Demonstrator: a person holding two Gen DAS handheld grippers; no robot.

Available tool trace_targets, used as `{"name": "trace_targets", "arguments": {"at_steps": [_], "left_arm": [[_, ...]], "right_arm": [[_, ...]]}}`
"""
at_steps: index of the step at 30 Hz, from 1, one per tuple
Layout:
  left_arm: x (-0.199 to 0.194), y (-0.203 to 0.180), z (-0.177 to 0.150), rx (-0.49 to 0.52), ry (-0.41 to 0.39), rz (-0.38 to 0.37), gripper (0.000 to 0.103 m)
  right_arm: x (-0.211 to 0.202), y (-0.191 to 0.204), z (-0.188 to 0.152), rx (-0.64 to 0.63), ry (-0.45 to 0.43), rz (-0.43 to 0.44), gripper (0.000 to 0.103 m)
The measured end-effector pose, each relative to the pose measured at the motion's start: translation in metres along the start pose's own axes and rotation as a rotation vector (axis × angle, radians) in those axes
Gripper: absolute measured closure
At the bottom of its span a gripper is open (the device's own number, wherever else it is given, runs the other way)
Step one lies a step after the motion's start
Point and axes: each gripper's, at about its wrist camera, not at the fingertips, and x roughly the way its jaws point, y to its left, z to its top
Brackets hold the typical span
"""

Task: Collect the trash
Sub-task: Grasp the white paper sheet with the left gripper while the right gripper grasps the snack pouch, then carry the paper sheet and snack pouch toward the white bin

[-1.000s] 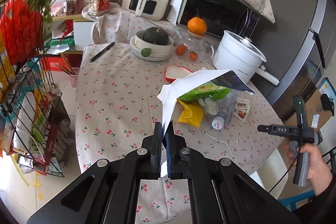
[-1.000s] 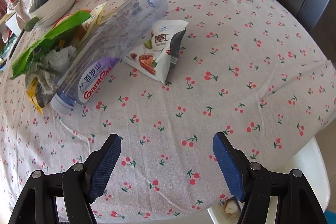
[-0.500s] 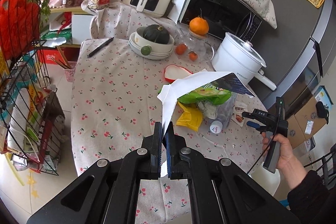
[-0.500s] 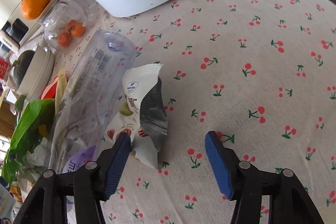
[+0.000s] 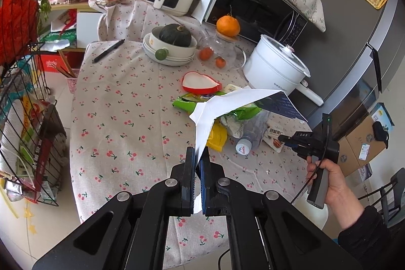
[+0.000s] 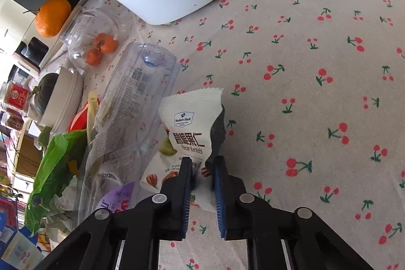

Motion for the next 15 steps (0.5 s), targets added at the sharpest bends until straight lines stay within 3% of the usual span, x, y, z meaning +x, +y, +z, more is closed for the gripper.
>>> {"name": "trace_targets", "arguments": {"at_steps": [8,15], "left_arm": [[-0.005,-0.016,0.001,0.004,-0.008,-0.050,0.100],[-0.007,-0.047,-0.009,0.057,-0.002,-0.103,0.100]], "right_arm": [[-0.048,0.011,-0.010,-0.152,0.008,-0.067,0.098],[-0.109,0.006,-0.019,-0.188,0.003,-0.094,0.098]]}}
